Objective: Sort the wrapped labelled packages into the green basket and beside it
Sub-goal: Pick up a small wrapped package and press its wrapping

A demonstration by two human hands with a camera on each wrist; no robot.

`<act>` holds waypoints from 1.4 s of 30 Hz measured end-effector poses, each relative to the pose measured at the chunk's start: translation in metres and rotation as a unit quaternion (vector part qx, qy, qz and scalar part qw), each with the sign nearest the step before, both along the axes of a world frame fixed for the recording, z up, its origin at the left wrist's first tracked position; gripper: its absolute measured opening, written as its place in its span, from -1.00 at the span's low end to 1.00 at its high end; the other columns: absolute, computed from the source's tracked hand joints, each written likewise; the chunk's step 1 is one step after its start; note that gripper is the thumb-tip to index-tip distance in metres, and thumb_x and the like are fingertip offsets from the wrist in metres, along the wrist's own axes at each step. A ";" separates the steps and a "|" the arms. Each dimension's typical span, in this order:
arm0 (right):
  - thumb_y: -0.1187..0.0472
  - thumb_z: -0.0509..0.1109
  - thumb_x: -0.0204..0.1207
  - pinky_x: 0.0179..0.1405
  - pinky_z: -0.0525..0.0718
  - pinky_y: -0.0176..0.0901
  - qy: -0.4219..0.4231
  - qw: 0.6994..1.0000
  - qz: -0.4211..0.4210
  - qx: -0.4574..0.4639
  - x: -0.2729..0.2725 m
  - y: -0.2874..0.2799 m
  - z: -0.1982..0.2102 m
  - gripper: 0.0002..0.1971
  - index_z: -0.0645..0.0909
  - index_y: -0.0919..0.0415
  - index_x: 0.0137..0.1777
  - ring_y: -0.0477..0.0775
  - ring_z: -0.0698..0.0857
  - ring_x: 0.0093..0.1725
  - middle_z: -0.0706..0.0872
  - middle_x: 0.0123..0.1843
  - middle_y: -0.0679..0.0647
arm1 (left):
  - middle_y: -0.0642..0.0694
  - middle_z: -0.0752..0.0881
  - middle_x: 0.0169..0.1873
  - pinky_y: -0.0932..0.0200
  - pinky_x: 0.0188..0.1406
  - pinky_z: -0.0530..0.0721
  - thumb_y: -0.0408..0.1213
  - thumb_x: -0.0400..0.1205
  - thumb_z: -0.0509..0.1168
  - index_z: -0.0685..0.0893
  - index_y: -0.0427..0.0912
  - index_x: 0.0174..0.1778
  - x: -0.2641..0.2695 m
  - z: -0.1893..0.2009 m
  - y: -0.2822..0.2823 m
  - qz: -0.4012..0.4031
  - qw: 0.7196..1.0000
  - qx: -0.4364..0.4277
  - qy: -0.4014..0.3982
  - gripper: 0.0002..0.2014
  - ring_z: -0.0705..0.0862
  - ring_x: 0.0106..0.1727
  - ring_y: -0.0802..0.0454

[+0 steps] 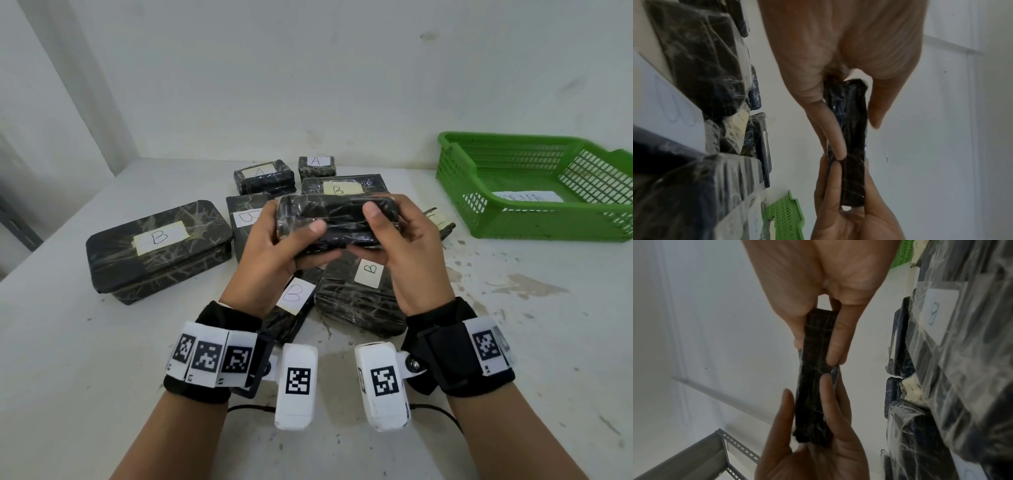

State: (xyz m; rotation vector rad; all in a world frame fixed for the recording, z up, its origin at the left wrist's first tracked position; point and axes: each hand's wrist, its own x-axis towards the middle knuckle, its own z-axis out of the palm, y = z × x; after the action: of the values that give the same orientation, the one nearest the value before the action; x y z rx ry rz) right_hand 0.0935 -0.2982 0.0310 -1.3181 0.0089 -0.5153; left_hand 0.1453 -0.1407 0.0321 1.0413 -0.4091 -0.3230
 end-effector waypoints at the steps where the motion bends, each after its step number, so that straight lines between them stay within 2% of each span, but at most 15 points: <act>1: 0.25 0.37 0.63 -0.17 0.81 -0.10 0.002 1.000 -0.005 0.001 0.000 0.000 0.000 -0.89 0.63 0.27 0.08 0.09 0.82 0.10 0.80 0.03 0.12 | -0.19 0.76 0.12 0.05 -0.11 0.82 -0.45 0.55 0.42 0.43 -0.31 0.33 -0.001 0.000 0.000 -0.006 1.000 0.011 -0.005 -0.54 0.80 0.12 -0.16; 5: 0.11 0.43 0.50 -0.15 0.80 -0.14 0.022 0.999 0.021 0.008 0.000 -0.002 0.002 -0.69 0.63 0.26 0.17 0.08 0.82 0.12 0.80 0.08 0.11 | -0.21 0.73 0.16 0.09 -0.10 0.82 -0.55 0.61 0.28 0.42 -0.28 0.36 -0.001 -0.001 0.000 0.001 0.999 0.032 -0.014 -0.61 0.81 0.11 -0.17; 7: 0.12 0.46 0.44 -0.10 0.79 -0.14 0.027 0.999 0.045 0.012 0.000 -0.002 0.003 -0.62 0.60 0.26 0.22 0.09 0.80 0.16 0.79 0.13 0.11 | -0.23 0.73 0.15 0.07 -0.08 0.82 -0.54 0.61 0.29 0.40 -0.31 0.38 0.000 -0.002 0.000 0.002 1.000 0.019 -0.008 -0.58 0.80 0.13 -0.17; 11: 0.40 0.43 0.55 -0.11 0.80 -0.12 0.016 1.000 0.015 0.012 0.000 -0.002 0.002 -0.79 0.60 0.32 0.16 0.13 0.82 0.11 0.79 0.08 0.17 | -0.18 0.78 0.09 0.04 0.00 0.81 -0.46 0.52 0.39 0.41 -0.31 0.38 -0.001 0.000 0.001 -0.022 1.000 -0.003 -0.004 -0.49 0.80 0.14 -0.15; 15: 0.39 0.44 0.55 -0.10 0.78 -0.16 0.015 1.000 0.013 -0.001 -0.001 -0.001 0.001 -0.80 0.62 0.26 0.14 0.09 0.82 0.09 0.80 0.07 0.14 | -0.20 0.74 0.14 0.07 -0.01 0.81 -0.58 0.62 0.28 0.43 -0.28 0.32 -0.002 -0.001 0.000 -0.012 1.000 0.020 -0.021 -0.63 0.80 0.14 -0.12; 18: 0.27 0.50 0.45 -0.04 0.77 -0.20 0.019 0.999 0.023 -0.020 0.000 0.001 0.000 -0.65 0.60 0.17 0.23 0.03 0.80 0.16 0.78 0.17 0.11 | -0.22 0.72 0.17 0.08 -0.03 0.81 -0.60 0.63 0.26 0.41 -0.30 0.35 -0.001 -0.003 -0.001 -0.002 0.999 0.028 -0.027 -0.62 0.79 0.14 -0.09; 21: 0.40 0.50 0.48 -0.04 0.76 -0.21 0.013 0.999 0.010 -0.033 0.001 0.003 -0.002 -0.67 0.60 0.17 0.20 0.00 0.79 0.15 0.78 0.15 0.11 | -0.24 0.74 0.16 0.05 0.00 0.80 -0.52 0.60 0.33 0.40 -0.32 0.38 0.000 -0.002 0.000 -0.008 1.000 0.016 -0.019 -0.57 0.79 0.15 -0.13; 23: 0.46 0.49 0.48 -0.04 0.76 -0.19 0.011 0.999 0.006 -0.034 0.002 0.003 -0.004 -0.70 0.61 0.16 0.14 0.01 0.79 0.14 0.78 0.12 0.10 | -0.21 0.75 0.16 0.03 0.01 0.80 -0.41 0.62 0.34 0.44 -0.30 0.35 0.000 -0.001 0.001 -0.019 1.000 0.009 -0.009 -0.61 0.78 0.18 -0.14; 26: 0.48 0.50 0.46 -0.02 0.76 -0.15 0.009 0.999 0.015 -0.043 0.003 0.003 -0.006 -0.68 0.64 0.10 0.09 -0.02 0.79 0.14 0.77 0.15 0.09 | -0.16 0.76 0.14 -0.01 -0.01 0.82 -0.46 0.74 0.15 0.49 -0.23 0.28 0.002 -0.002 0.002 -0.009 0.999 0.027 -0.019 -0.79 0.79 0.16 -0.12; 29: 0.33 0.55 0.44 0.01 0.78 -0.07 0.017 0.998 0.017 -0.060 0.003 0.004 -0.007 -0.73 0.64 0.08 0.08 0.00 0.78 0.17 0.75 0.21 0.11 | -0.12 0.77 0.10 -0.04 -0.01 0.82 -0.51 0.76 0.10 0.50 -0.20 0.24 0.004 -0.003 0.003 0.001 0.999 0.041 -0.029 -0.79 0.80 0.11 -0.11; 31: 0.20 0.56 0.40 -0.04 0.81 0.03 0.018 0.999 0.003 -0.050 0.003 0.004 -0.007 -0.78 0.65 0.10 0.01 0.06 0.80 0.11 0.77 0.12 0.14 | -0.10 0.77 0.07 -0.05 -0.03 0.83 -0.50 0.75 0.12 0.52 -0.18 0.21 0.003 -0.002 0.003 0.001 0.999 0.040 -0.029 -0.80 0.80 0.12 -0.11; 33: 0.22 0.55 0.43 -0.08 0.82 0.20 0.006 0.999 -0.016 -0.046 0.004 0.003 -0.007 -0.86 0.66 0.13 -0.06 0.18 0.81 0.05 0.78 0.03 0.23 | -0.10 0.78 0.07 -0.02 -0.06 0.82 -0.41 0.69 0.21 0.53 -0.19 0.21 0.001 0.000 0.002 -0.006 0.999 0.032 -0.029 -0.81 0.79 0.15 -0.11; 35: 0.27 0.54 0.47 -0.09 0.81 0.30 -0.003 0.998 -0.027 -0.048 0.004 0.003 -0.008 -0.89 0.65 0.20 -0.07 0.26 0.81 0.05 0.78 0.02 0.32 | -0.11 0.78 0.09 0.00 -0.08 0.82 -0.29 0.62 0.27 0.53 -0.20 0.23 -0.001 0.000 0.002 -0.007 0.999 0.033 -0.032 -0.74 0.78 0.18 -0.11; 38: 0.28 0.54 0.50 -0.08 0.80 0.34 -0.011 0.998 -0.030 -0.056 0.003 0.006 -0.008 -0.85 0.64 0.31 -0.02 0.33 0.80 0.06 0.76 0.03 0.39 | -0.12 0.78 0.06 0.03 -0.11 0.82 -0.37 0.72 0.19 0.52 -0.23 0.21 0.001 -0.001 0.001 0.016 0.998 0.046 -0.045 -0.84 0.80 0.12 -0.11; 42: 0.04 0.51 0.41 -0.07 0.82 0.23 0.008 0.999 0.002 -0.035 0.000 0.008 -0.003 -0.75 0.62 0.17 -0.04 0.25 0.79 0.11 0.73 0.11 0.36 | -0.14 0.76 0.09 0.04 -0.12 0.81 -0.40 0.75 0.17 0.50 -0.25 0.22 0.003 -0.003 0.002 0.023 0.996 0.053 -0.065 -0.85 0.79 0.14 -0.11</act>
State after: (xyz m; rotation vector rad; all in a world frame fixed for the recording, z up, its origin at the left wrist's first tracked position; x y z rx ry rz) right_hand 0.0936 -0.2901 0.0284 -1.3909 0.0010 -0.5061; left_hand 0.1486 -0.1383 0.0288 1.1769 -0.4875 -0.2379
